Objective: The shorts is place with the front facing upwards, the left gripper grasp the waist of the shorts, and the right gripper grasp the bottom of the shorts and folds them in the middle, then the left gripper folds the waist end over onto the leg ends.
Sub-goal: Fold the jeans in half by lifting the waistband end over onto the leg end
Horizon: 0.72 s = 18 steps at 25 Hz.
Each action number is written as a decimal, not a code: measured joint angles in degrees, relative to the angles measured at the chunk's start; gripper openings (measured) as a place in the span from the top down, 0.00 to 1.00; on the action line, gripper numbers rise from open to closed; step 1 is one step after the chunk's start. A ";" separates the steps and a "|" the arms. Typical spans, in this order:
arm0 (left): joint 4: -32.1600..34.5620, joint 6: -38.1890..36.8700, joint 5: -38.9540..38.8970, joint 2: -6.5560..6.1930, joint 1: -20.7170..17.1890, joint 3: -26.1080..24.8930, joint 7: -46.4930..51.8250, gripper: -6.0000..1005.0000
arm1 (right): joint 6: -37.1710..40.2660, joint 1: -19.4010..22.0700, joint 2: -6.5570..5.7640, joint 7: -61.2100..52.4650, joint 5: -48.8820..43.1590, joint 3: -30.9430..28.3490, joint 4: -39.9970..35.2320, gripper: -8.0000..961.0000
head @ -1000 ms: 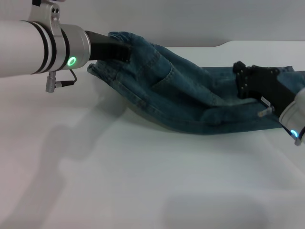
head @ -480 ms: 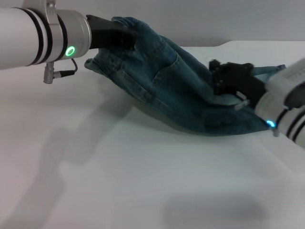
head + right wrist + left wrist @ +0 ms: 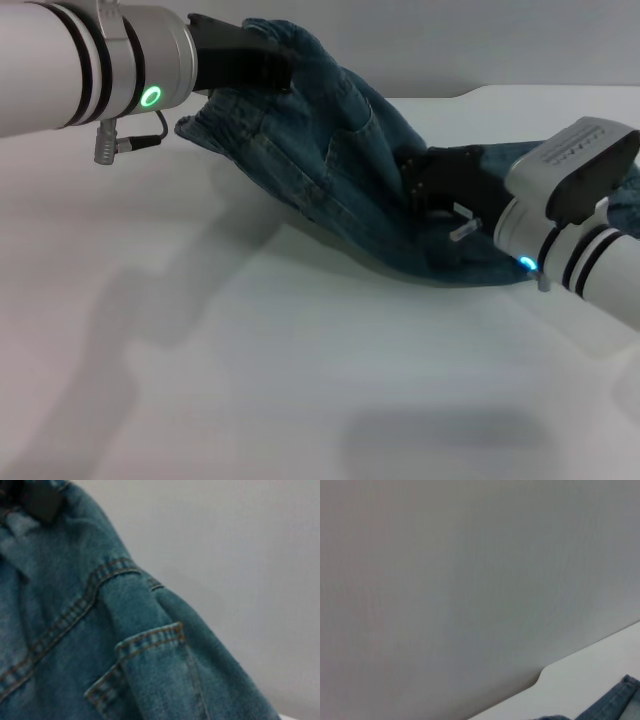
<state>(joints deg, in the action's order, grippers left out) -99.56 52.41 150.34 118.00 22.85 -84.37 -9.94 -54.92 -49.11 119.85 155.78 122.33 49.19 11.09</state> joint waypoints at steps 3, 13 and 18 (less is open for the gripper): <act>-0.92 -0.28 -0.03 0.03 0.01 0.03 -0.12 0.93 | 0.24 -1.21 0.03 -0.14 -1.58 -1.06 1.72 0.99; -1.80 -2.54 -0.05 0.07 0.29 1.94 -0.68 0.93 | 9.21 -4.41 0.04 0.30 -28.77 -25.96 5.75 0.99; -1.44 -3.09 -0.04 0.04 -0.57 2.03 -0.69 0.93 | 8.59 0.07 0.02 4.83 -34.02 -34.88 4.69 0.99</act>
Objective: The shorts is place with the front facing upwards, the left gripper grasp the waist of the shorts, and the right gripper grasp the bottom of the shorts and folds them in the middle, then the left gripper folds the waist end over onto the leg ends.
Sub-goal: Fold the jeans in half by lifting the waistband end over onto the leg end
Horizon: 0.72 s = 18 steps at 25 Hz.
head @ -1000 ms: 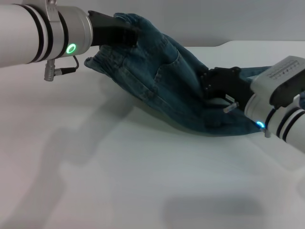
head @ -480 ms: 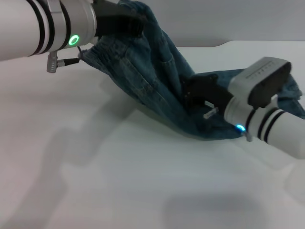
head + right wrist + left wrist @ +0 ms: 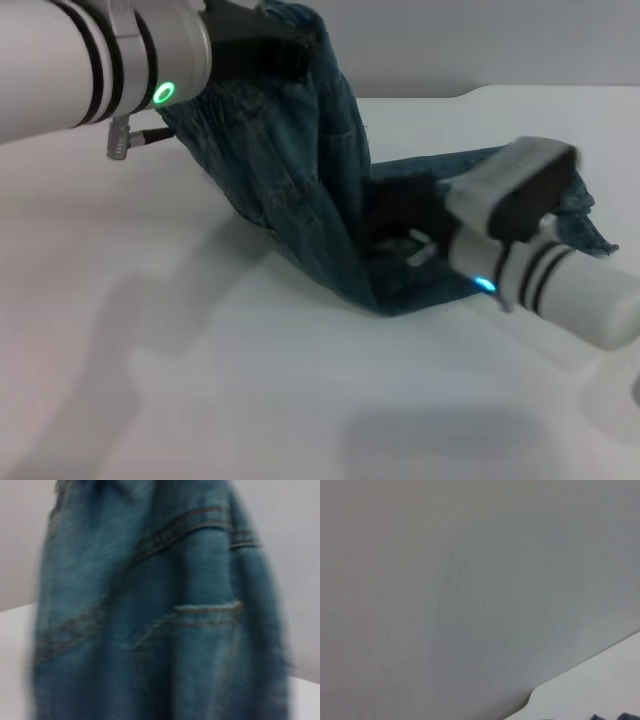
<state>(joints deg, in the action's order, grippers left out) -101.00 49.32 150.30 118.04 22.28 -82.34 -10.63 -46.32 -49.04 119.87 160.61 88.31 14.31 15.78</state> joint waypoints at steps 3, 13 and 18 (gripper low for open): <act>0.04 -0.11 -0.01 0.00 -0.80 0.02 -0.01 0.93 | -1.25 3.64 -0.10 0.90 0.07 -2.35 -3.14 0.99; -1.80 -0.31 -0.02 -0.08 -3.15 0.58 -0.46 0.93 | -4.51 11.15 -0.66 0.37 0.35 -8.09 -10.57 0.99; -1.99 -0.92 -0.59 -0.04 -2.61 1.17 -0.82 0.93 | -3.25 9.65 -0.57 0.34 -0.01 -7.73 -8.64 0.99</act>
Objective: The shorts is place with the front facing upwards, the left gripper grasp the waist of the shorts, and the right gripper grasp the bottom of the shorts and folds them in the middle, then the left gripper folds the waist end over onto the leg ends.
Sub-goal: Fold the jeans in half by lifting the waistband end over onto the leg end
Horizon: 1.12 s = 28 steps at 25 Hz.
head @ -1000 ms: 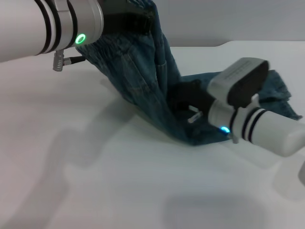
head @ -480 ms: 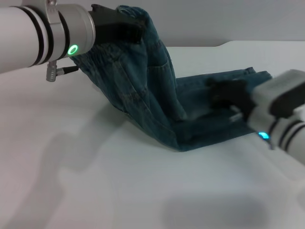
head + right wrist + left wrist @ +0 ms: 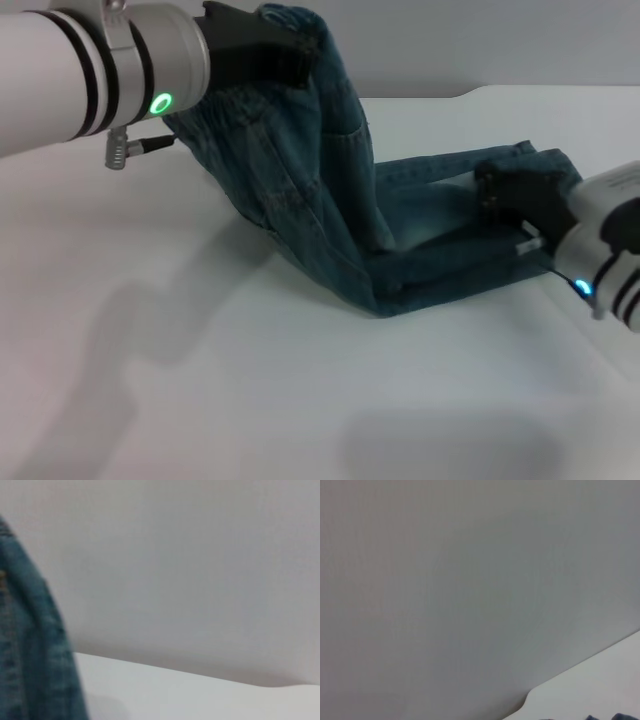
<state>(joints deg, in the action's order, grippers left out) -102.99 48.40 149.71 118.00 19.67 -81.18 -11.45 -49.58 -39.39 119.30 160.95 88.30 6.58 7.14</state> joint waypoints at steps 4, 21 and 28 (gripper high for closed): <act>-0.01 -1.38 -1.38 -0.03 0.14 0.65 -0.60 0.92 | 1.01 -1.83 0.07 -0.01 -0.54 0.22 1.98 0.99; 0.59 -4.08 -5.81 0.05 0.61 2.92 -3.66 0.92 | 8.49 -11.09 0.63 0.06 -5.92 -0.46 11.85 0.99; 0.46 -5.01 -5.91 0.03 0.77 4.27 -3.66 0.91 | 11.13 -13.78 0.61 0.05 -7.20 -0.68 13.52 0.99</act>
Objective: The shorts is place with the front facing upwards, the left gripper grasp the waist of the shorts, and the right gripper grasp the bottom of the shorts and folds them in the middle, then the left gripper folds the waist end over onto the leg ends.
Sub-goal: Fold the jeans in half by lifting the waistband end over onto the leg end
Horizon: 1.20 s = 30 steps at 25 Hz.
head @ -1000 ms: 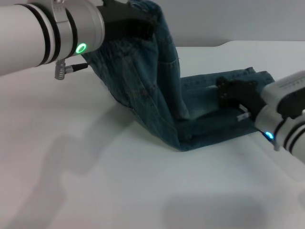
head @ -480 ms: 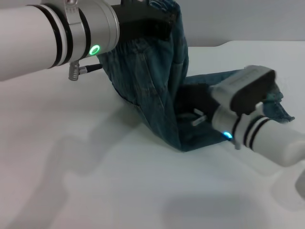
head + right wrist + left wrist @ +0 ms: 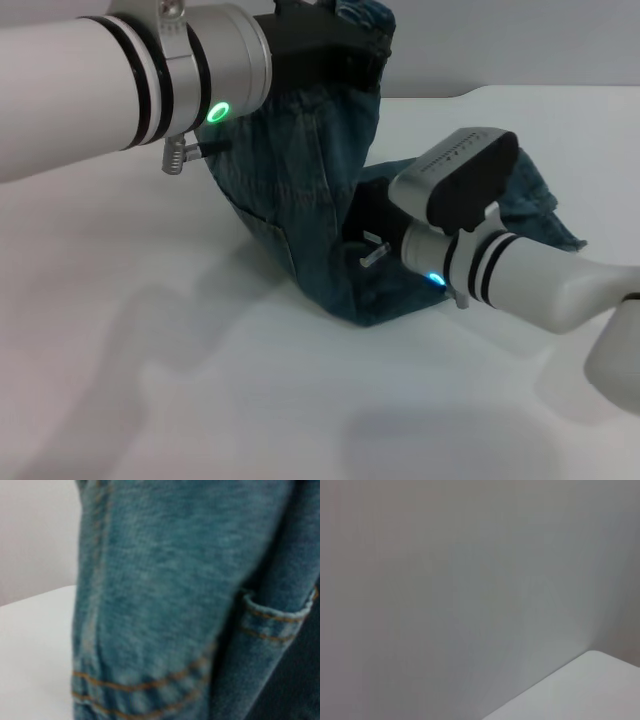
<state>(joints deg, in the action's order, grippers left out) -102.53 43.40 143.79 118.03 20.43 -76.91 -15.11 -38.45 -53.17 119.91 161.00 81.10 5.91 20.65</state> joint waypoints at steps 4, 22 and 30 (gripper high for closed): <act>-0.05 -0.40 -0.01 0.07 0.19 0.25 0.01 0.91 | 0.22 -0.13 -0.02 0.70 -0.64 -0.57 0.52 0.99; 6.31 -8.66 -0.78 0.05 1.43 4.26 -1.14 0.90 | -16.13 17.72 -0.69 1.51 -0.11 -9.32 -17.17 0.99; 15.18 -16.93 -6.88 0.18 6.81 10.92 -3.59 0.90 | -24.18 26.25 -0.91 1.16 -0.03 -16.50 -21.86 0.99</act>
<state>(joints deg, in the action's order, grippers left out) -87.35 26.47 136.91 118.22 27.24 -65.99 -18.70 -62.62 -26.92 119.00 162.16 81.07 -10.59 -1.21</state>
